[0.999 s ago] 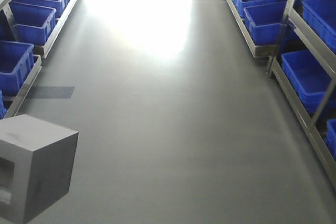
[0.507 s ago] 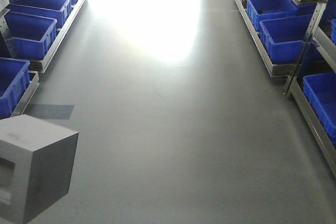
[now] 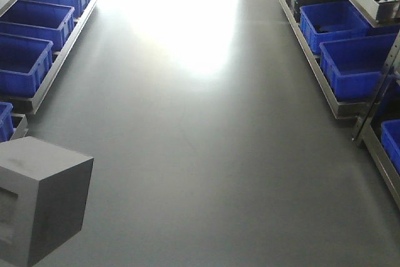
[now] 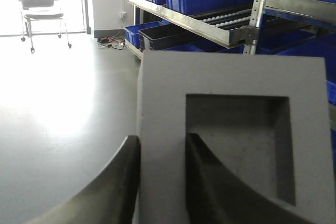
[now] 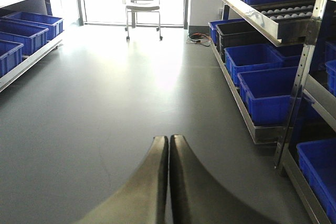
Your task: Sort gray base to blue bin
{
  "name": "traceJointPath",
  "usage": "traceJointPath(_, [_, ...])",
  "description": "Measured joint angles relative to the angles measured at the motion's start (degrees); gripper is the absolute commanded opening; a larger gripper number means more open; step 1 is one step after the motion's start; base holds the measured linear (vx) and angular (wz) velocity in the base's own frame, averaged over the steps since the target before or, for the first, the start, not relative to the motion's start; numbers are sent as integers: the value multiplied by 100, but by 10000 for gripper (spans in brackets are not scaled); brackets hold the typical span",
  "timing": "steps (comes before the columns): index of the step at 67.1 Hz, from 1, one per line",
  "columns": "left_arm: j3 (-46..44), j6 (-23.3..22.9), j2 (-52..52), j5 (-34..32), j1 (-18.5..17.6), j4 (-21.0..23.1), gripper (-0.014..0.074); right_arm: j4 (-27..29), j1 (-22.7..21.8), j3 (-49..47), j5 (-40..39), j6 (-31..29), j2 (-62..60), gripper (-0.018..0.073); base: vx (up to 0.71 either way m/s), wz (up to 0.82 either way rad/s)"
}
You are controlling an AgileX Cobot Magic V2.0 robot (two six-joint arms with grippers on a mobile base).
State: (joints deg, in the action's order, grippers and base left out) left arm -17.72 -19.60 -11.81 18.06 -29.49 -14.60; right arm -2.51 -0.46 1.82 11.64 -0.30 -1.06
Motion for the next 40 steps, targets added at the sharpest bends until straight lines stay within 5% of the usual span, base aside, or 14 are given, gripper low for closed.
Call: traceJointPath(40, [0,0,0,0,0,0,-7,0,0,0,-5,0,0,-5,51,3])
